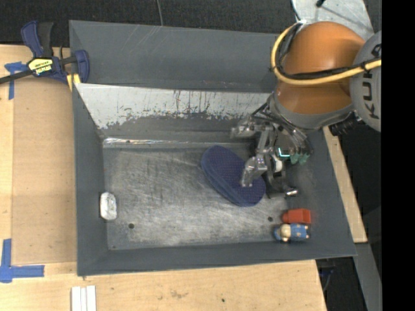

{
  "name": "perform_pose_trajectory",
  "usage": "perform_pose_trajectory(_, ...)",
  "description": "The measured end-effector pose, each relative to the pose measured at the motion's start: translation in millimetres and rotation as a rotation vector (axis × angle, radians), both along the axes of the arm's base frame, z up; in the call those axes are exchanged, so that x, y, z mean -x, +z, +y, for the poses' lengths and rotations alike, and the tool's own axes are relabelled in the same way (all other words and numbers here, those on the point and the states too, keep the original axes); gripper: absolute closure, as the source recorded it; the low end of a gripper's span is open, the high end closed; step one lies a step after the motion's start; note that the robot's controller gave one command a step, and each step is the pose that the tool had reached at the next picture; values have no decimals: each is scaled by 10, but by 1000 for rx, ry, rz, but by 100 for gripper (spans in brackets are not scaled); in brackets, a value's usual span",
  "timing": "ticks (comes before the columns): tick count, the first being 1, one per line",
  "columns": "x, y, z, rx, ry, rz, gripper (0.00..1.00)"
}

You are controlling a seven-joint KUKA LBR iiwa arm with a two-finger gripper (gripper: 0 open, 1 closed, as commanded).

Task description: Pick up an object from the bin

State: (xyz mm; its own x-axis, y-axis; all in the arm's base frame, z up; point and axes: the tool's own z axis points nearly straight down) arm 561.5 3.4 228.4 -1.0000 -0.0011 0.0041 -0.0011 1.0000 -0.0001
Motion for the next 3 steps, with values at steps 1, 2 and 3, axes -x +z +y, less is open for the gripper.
perform_pose_trajectory(1,-165,-1339,23,-1,-12,-10,0)
perform_pose_trajectory(2,-200,-1275,24,-1,-12,-23,100)
perform_pose_trajectory(3,-213,201,514,-1,249,-16,100)
